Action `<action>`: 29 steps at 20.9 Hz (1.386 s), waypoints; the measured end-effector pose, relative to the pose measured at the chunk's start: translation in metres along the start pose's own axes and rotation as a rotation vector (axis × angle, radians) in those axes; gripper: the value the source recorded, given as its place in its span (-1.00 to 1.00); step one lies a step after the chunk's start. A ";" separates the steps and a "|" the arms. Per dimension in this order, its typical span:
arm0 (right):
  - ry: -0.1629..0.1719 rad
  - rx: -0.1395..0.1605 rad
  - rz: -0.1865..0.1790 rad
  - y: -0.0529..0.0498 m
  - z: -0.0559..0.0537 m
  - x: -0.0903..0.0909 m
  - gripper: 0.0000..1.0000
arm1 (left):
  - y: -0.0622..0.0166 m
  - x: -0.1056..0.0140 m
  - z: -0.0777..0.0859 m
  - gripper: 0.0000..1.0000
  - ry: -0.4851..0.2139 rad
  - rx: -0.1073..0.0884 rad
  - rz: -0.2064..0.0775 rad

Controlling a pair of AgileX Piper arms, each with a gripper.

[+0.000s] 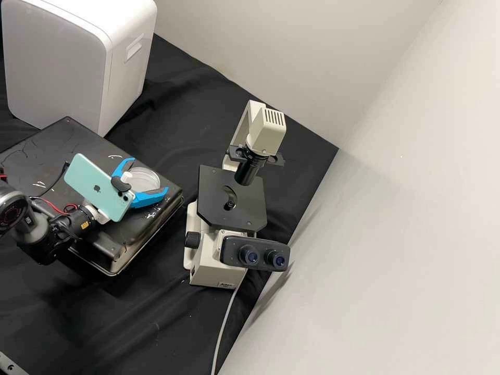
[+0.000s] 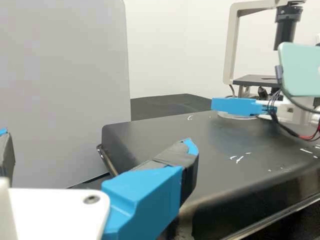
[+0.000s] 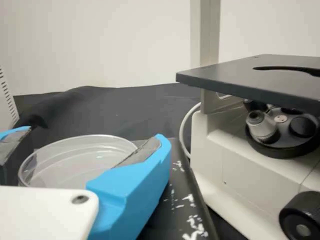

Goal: Place the petri dish on the microscope

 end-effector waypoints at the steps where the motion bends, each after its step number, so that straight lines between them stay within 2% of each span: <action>1: 0.001 -0.001 0.009 0.005 -0.001 -0.001 -1.00 | 0.0000 0.000 0.000 1.00 0.000 -0.001 0.000; 6: 0.007 0.003 0.075 0.027 -0.004 -0.008 -1.00 | 0.0000 0.000 0.000 1.00 0.000 -0.002 0.000; 8: 0.026 0.006 0.095 0.035 -0.007 -0.011 -1.00 | 0.0000 0.000 0.000 1.00 0.000 -0.002 0.000; 9: 0.034 0.018 0.113 0.041 -0.008 -0.012 -1.00 | 0.0000 0.000 0.000 1.00 0.000 -0.002 0.000; 11: 0.056 0.014 0.134 0.048 -0.012 -0.016 -1.00 | 0.0000 0.000 0.000 1.00 0.000 -0.002 0.000; 14: 0.065 0.019 0.168 0.058 -0.014 -0.021 -1.00 | 0.0000 0.000 0.000 1.00 0.000 -0.002 0.000; 17: 0.074 0.042 0.196 0.066 -0.016 -0.025 -1.00 | 0.0000 0.000 0.000 1.00 0.000 -0.002 0.000; 22: 0.094 0.046 0.211 0.073 -0.018 -0.028 -1.00 | 0.0000 0.000 0.000 1.00 0.000 -0.002 0.000; 26: 0.087 0.044 0.216 0.075 -0.016 -0.027 -1.00 | 0.0000 0.000 0.000 1.00 0.000 -0.002 0.000; 29: 0.065 0.045 0.223 0.080 -0.012 -0.019 -1.00 | 0.0000 0.000 0.000 1.00 0.000 -0.002 0.000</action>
